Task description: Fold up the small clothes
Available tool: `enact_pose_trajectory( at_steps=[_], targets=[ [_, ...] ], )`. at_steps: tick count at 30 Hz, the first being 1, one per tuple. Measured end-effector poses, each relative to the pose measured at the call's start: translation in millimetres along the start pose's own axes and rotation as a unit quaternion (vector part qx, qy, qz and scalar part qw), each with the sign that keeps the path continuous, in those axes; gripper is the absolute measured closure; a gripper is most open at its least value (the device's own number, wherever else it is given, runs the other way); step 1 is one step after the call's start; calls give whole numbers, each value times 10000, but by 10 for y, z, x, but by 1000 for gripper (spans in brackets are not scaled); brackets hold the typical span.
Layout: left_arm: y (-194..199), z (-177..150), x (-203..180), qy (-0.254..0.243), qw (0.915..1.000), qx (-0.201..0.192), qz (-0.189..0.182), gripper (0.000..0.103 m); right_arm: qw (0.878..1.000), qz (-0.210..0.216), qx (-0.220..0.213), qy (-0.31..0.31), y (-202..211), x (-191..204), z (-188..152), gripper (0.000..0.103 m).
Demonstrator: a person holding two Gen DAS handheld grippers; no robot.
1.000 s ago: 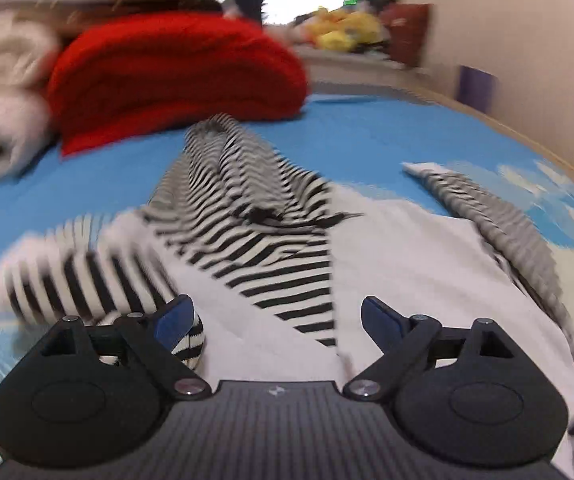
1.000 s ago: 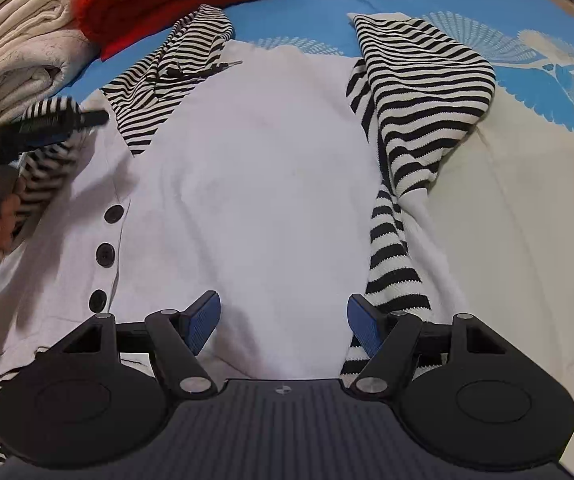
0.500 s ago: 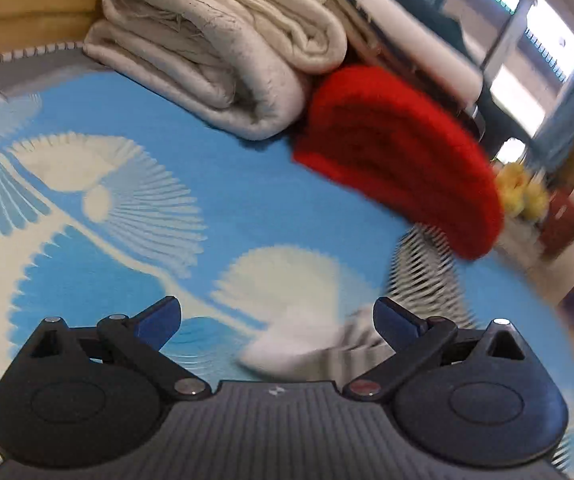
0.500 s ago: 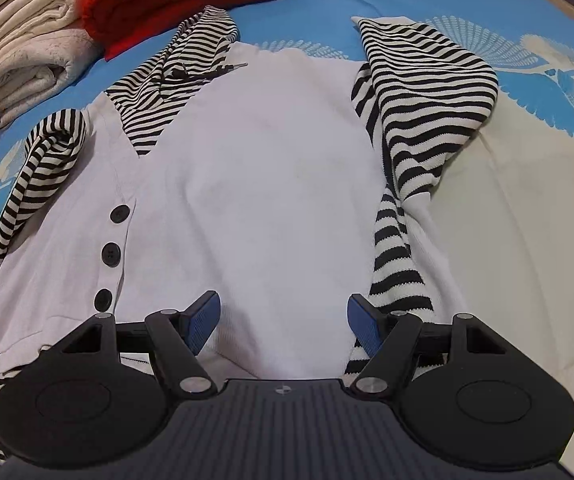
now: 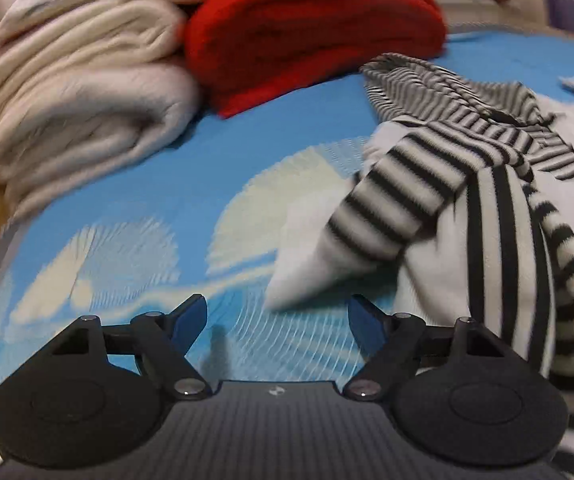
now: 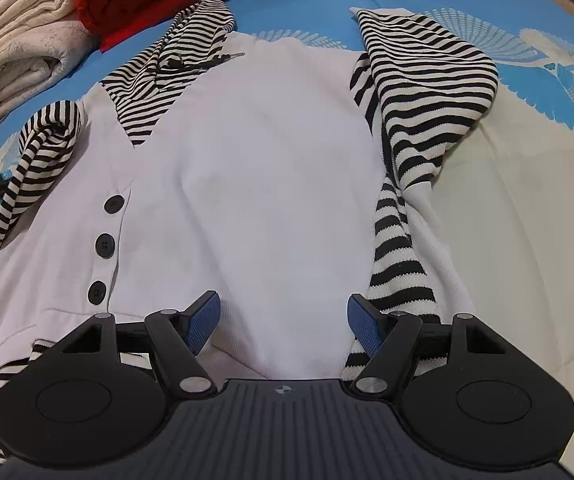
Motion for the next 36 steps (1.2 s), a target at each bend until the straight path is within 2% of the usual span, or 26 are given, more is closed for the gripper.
enact_pose_trajectory(
  at_steps=[1,2,3,4,8,11,13,14,15,16,17,18,19,20,21,22,23,24,27,30,32,34,35,36],
  targets=[
    [-54,64,-34,-91,9999,-29,-34,26,10000,-18,11,1,-10,-2,-4,31],
    [-89,120,-64,-143,9998,-58,-130,60,10000,-40,25,-6,-22,-4,-8,31],
    [-122,172,-97,-185,9994,-24,-289,86,10000,-63,37,-6,-33,-5,-14,31],
    [-99,192,-101,-153,9993,57,-346,100,9999,-92,49,6,-43,-8,-20,31],
    [223,418,232,63,9982,48,-598,99,9998,-184,69,46,-52,-33,-42,31],
    [549,684,843,192,9987,352,-309,99,9998,-140,105,0,-32,-36,-62,31],
    [678,773,1379,352,9962,770,226,99,9999,-94,124,-13,-20,-22,-73,31],
    [699,783,1648,491,9915,1080,542,99,9999,-73,125,-3,-14,-11,-79,31],
    [710,763,1925,633,9840,1390,917,99,9999,-54,126,22,-10,3,-88,31],
    [717,724,2229,733,9725,1676,1439,99,9999,-51,125,54,-12,14,-93,31],
    [713,677,2454,810,9606,1873,1889,97,9999,-60,126,94,-17,23,-99,31],
    [717,597,2712,969,9426,2072,2432,94,9998,-76,130,121,-23,30,-105,31],
    [713,509,2902,1145,9262,2227,2818,75,9998,-92,136,140,-31,33,-113,31],
    [708,390,3074,1311,9059,2387,3243,44,9997,-99,135,158,-35,36,-114,31],
    [714,307,3164,1345,8937,2421,3529,29,9997,-106,129,181,-38,37,-113,31],
    [711,223,3204,1306,8849,2420,3758,5,9997,-113,125,187,-40,33,-111,31],
    [698,166,3198,1239,8838,2386,3828,0,9997,-115,118,179,-41,31,-108,31],
    [669,81,3156,1180,8859,2388,3797,0,9997,-109,111,162,-41,27,-105,31],
    [528,-249,2979,1164,8920,2650,3471,0,9998,-102,112,158,-49,19,-103,30],
    [475,-622,2805,1458,8936,2793,3198,0,9999,-93,81,119,-43,15,-93,30],
    [405,-845,2629,1669,8983,2827,2921,0,10000,-30,15,-54,-23,-10,-66,30],
    [289,-1051,2443,1587,9015,2961,2728,0,9993,78,-117,-356,20,-68,-7,30],
    [243,-1159,2340,1362,9019,3016,2776,0,9984,127,-199,-511,48,-106,32,30],
    [257,-1177,2304,1185,9042,2800,3001,0,9966,151,-351,-727,101,-172,97,30]
  ],
)
Point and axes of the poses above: each gripper's, at about its wrist camera, not at the fingertips, and y roughly against the way its jaws point, x to its left, z to its top, the point moved 7 cm from there along -y, roughly the way its jaws point, and after that the axes turned 4 degrees about -x, right-handed, at the moved point
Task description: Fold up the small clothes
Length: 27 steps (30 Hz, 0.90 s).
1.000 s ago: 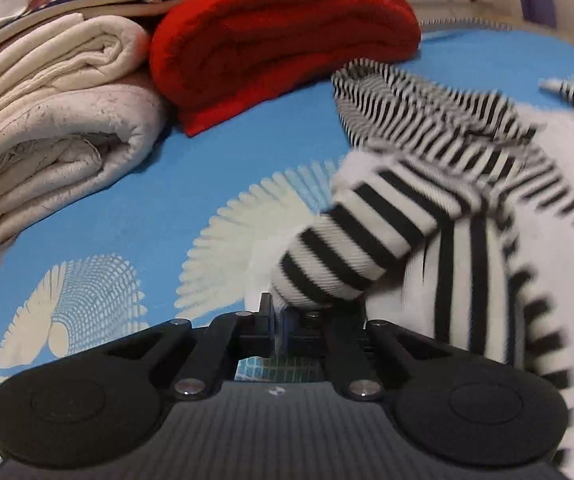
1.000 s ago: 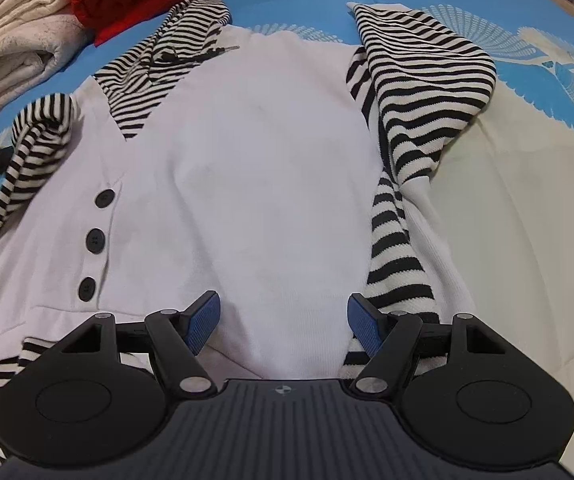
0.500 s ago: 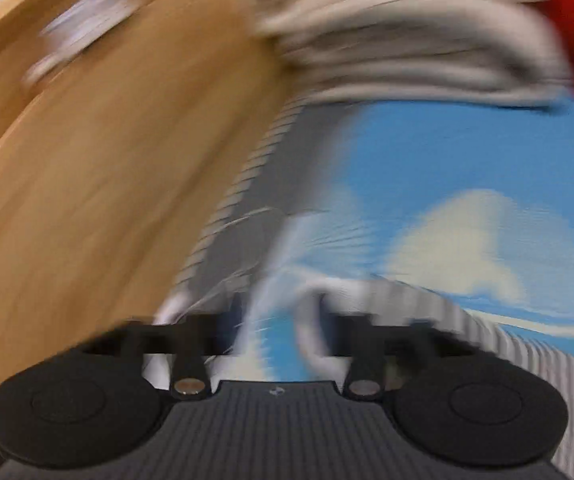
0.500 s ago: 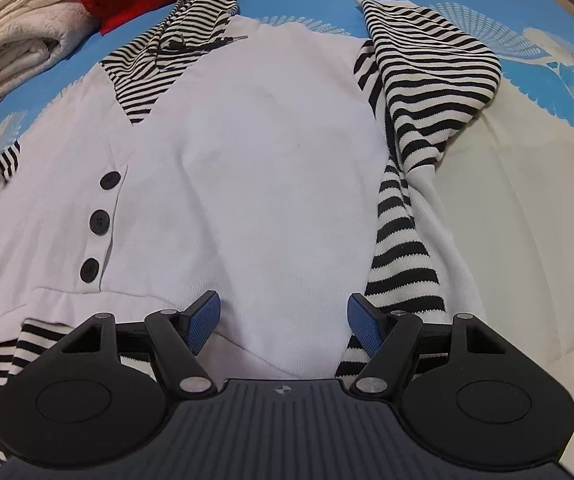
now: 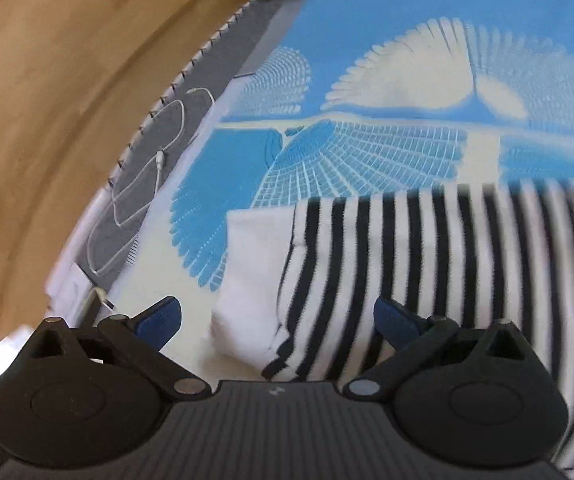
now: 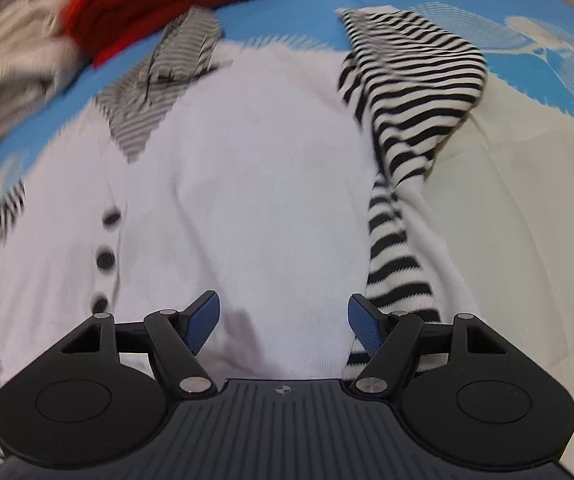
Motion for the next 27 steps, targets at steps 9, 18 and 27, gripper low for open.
enact_pose_trajectory(
  at_steps=[9,18,27],
  targets=[
    [860,68,180,612,9963,-561,-201,0,9762,-1193,-1803,200,-196,-725,1739,26],
    [2867,-921,-578,2801,8989,-53,-3370,0,9879,-1292,-816,-276,-2072,-416,2628,33],
    [3016,-1057,-952,2363,9145,-691,-3210,0,9724,-1209,-1886,-647,-522,-1812,2448,101]
  ],
)
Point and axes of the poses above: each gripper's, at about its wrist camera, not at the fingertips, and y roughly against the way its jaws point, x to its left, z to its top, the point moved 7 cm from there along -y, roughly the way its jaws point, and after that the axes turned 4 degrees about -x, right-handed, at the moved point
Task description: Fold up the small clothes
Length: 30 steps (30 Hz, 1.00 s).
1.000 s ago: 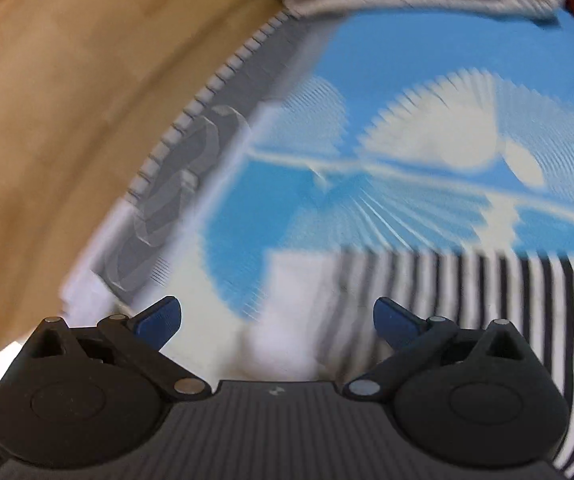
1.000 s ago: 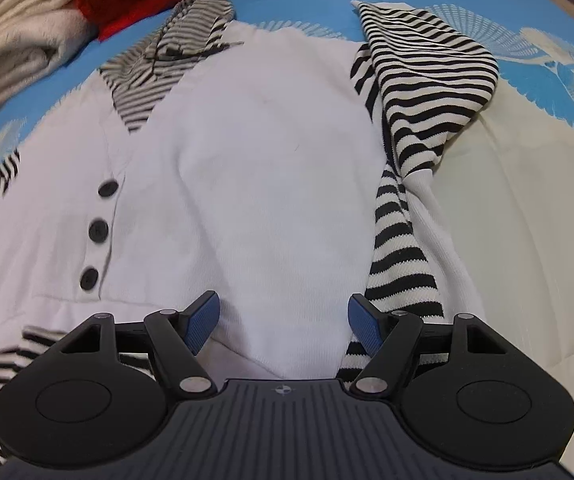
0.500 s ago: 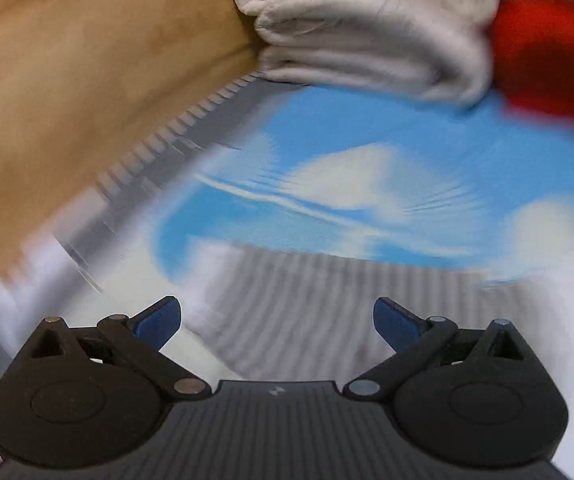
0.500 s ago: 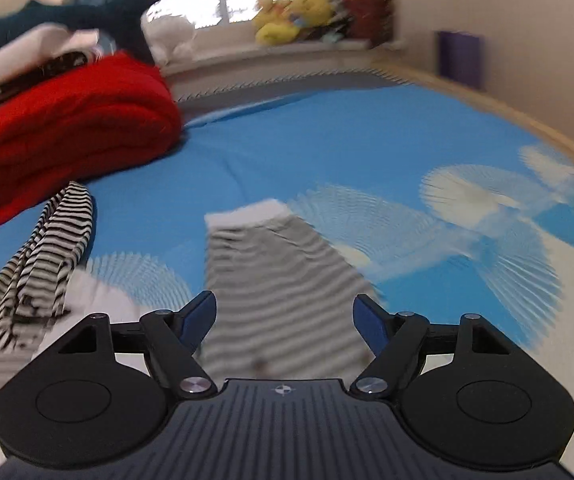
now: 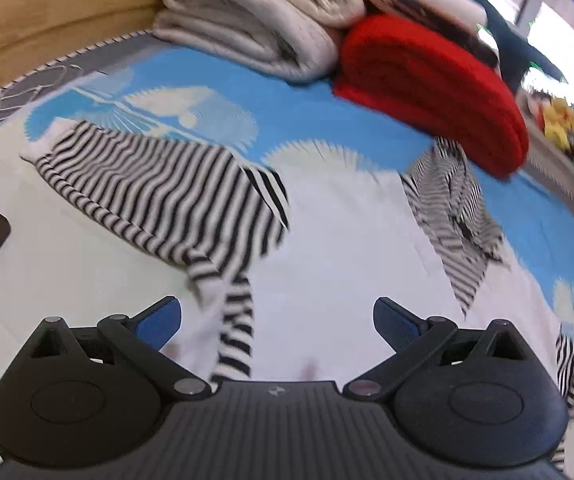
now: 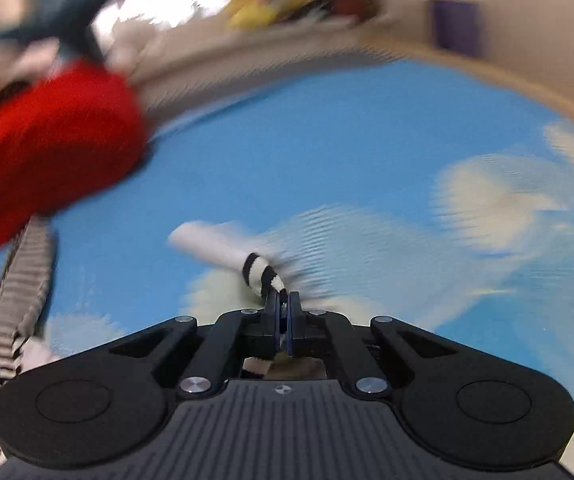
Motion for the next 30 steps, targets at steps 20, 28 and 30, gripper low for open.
enact_pose_trajectory(
  at_steps=[20,28,30],
  targets=[
    [530,140,26,19,9982,-597,86,0,9941,1066,-124,-124,2599,348,-1064,27],
    [1339,-638,-108,-1379,9890,-534,99,0,9753,1975,235,964,3405,1712,-2165,21],
    [1406,-888,-90,-1434,9890,-367,3,0,9764,1819,351,1108,3448,1754,-2412,21]
  ],
)
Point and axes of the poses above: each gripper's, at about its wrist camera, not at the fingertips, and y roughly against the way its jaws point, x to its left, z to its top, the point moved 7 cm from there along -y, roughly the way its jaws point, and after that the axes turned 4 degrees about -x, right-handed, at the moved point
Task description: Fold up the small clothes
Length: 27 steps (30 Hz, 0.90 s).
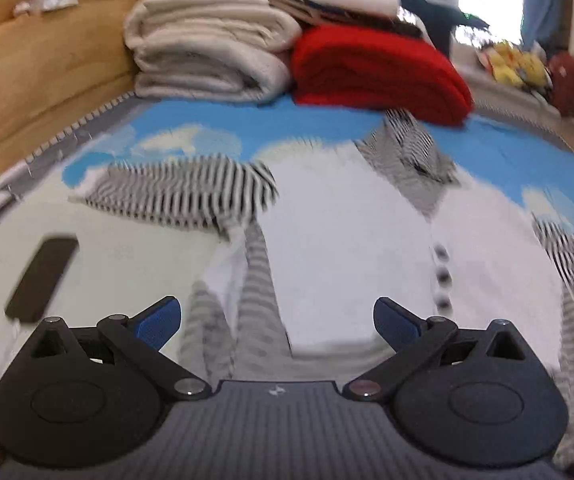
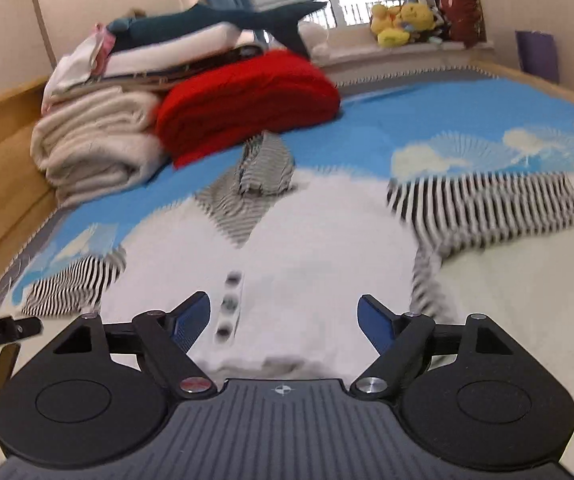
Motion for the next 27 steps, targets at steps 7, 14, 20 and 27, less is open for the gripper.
enact_pose_trajectory(
  at_steps=[7,14,20,27],
  targets=[
    [6,-685,-73,-172,9993,-136,-290,0,9939,-268,306,1022,-10,106,-584,21],
    [-179,-717,-216,-91,9996,-35,-273,0,9914,-404,761,989,-104,-63,-842,22],
    [-274,-685,-240,-8,9996,70,-264,0,9916,-432,833,892,-139,-129,-831,22],
    [-319,-704,-224,-33,9998,140,-127,0,9918,-399,887,826,-158,-126,-809,22]
  ],
)
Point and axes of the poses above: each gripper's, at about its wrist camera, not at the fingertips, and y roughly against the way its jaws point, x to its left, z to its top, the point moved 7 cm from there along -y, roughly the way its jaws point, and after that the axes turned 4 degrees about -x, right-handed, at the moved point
